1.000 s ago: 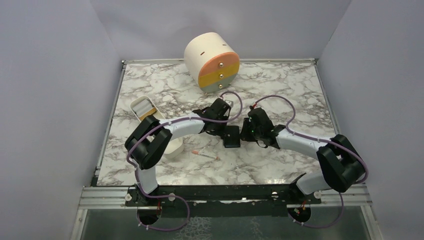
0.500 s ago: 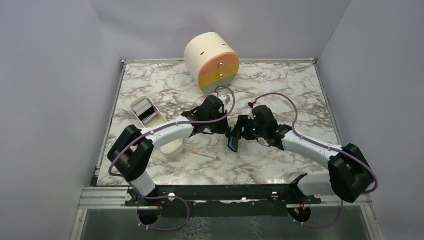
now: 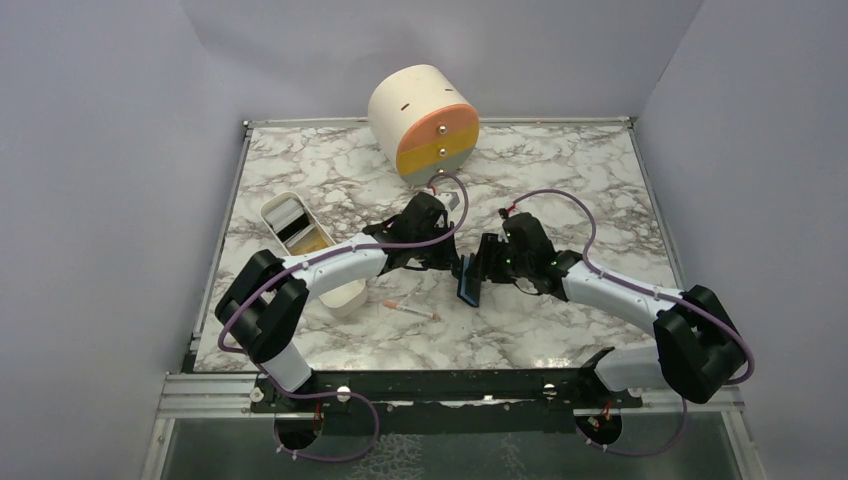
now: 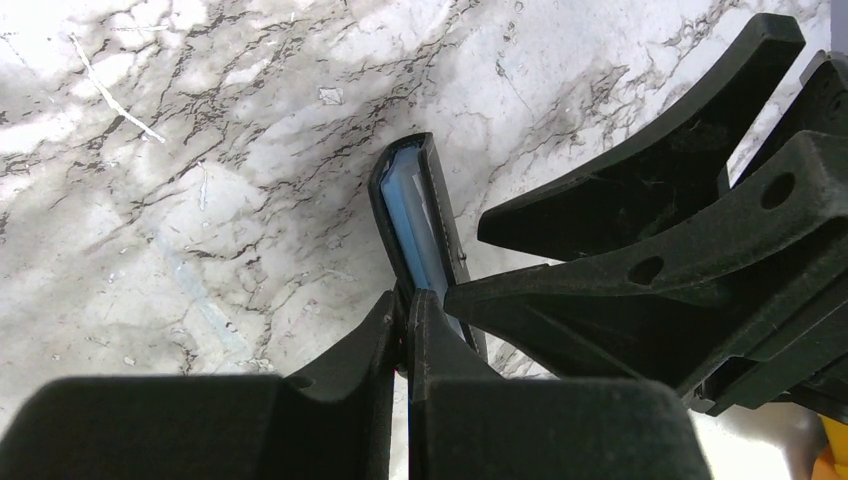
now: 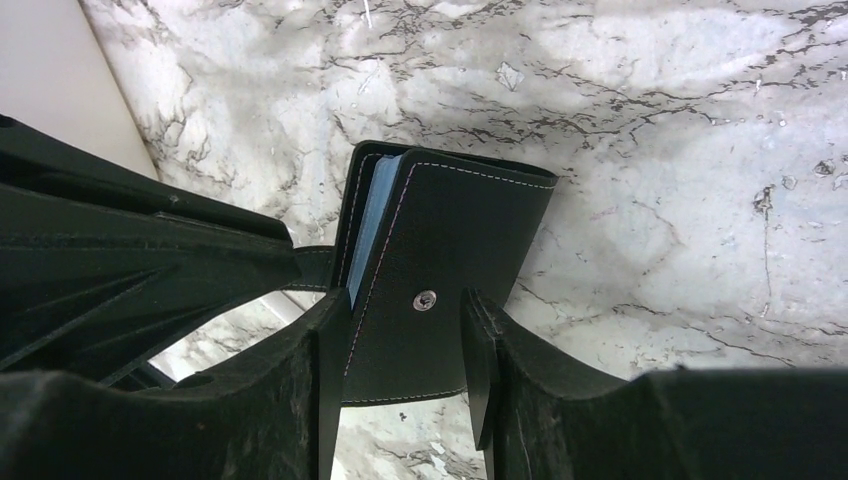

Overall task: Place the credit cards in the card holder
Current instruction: Open the card holder at the center of the board.

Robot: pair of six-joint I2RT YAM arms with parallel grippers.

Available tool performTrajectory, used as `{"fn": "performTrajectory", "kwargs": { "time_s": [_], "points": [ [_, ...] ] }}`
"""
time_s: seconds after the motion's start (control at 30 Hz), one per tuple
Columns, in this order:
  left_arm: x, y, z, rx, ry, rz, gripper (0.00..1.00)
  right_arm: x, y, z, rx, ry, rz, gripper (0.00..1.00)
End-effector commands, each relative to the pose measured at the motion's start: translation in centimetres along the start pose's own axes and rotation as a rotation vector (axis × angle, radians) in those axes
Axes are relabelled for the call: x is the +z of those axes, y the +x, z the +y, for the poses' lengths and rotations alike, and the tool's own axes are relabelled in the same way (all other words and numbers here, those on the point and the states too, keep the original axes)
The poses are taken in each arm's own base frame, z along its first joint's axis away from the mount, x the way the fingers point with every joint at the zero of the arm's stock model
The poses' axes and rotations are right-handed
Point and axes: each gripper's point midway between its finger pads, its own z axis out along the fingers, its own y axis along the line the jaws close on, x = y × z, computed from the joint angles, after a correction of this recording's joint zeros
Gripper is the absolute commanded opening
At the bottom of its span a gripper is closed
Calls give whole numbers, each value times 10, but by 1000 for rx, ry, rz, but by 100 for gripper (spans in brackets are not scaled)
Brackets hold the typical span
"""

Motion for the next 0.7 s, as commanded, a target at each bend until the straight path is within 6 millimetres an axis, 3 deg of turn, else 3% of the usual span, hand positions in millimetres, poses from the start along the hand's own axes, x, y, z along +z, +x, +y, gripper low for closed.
{"fn": "performTrajectory", "kwargs": {
  "time_s": [0.0,0.4,0.67],
  "points": [
    [-5,-6,-6,2,25,-25,0,2,4,-14,-2,76,4,44],
    [-8,-8,1,25,-16,-37,0,-13,-10,-34,-17,234,-27,42],
    [-5,-5,5,28,-28,-27,0,-11,-10,-44,-33,284,-25,40]
  ]
}}
